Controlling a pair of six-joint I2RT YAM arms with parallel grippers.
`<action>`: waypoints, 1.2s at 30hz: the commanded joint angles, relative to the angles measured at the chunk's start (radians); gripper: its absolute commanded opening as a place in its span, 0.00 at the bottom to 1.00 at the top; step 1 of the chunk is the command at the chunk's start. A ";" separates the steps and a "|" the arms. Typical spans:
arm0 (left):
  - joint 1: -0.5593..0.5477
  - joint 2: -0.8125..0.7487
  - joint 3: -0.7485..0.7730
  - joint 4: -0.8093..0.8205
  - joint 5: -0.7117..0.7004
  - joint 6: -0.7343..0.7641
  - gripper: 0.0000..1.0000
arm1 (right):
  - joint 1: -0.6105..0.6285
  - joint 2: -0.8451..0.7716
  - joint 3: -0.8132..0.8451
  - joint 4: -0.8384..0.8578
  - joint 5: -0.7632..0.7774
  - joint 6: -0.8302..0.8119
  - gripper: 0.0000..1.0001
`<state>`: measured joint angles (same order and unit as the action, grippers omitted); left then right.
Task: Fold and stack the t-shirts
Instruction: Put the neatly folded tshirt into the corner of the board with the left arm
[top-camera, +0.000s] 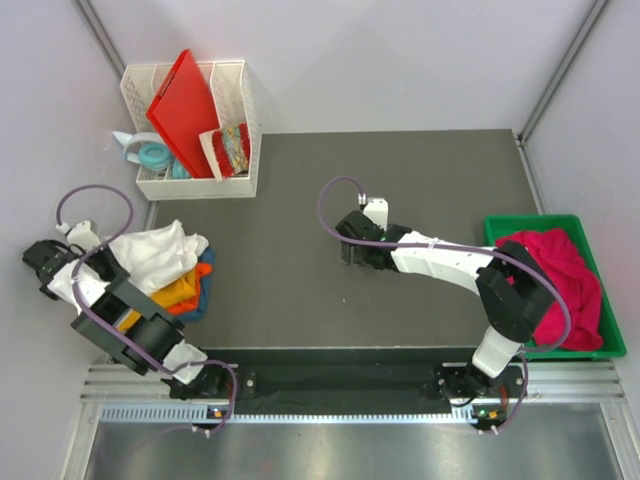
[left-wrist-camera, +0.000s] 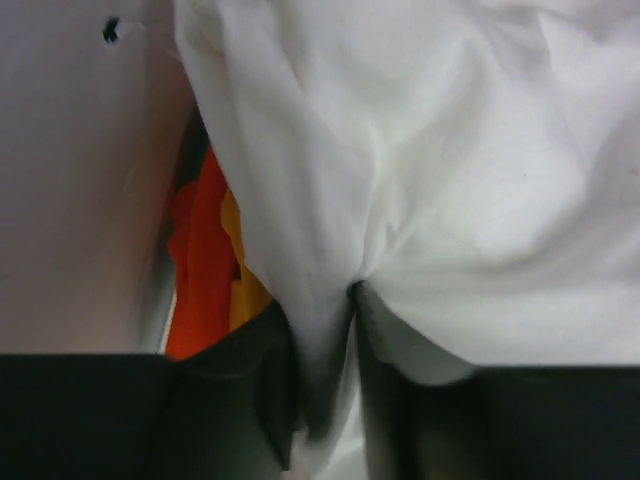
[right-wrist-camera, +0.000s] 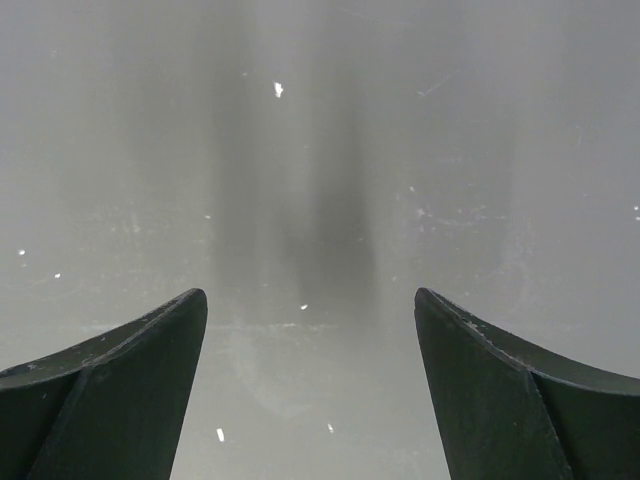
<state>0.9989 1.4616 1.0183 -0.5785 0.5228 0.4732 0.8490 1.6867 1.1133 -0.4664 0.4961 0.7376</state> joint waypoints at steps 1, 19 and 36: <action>0.006 -0.104 0.077 0.014 0.087 0.012 0.45 | 0.022 0.014 0.052 0.014 0.018 0.008 0.84; -0.218 -0.280 0.016 -0.208 0.214 0.007 0.51 | 0.047 0.025 0.049 0.020 0.013 0.017 0.84; -0.276 -0.308 -0.093 -0.595 0.145 0.367 0.00 | 0.050 0.030 0.046 0.000 0.027 0.022 0.84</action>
<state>0.7238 1.2118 0.9588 -0.9779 0.6735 0.6548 0.8837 1.7069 1.1282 -0.4763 0.5003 0.7452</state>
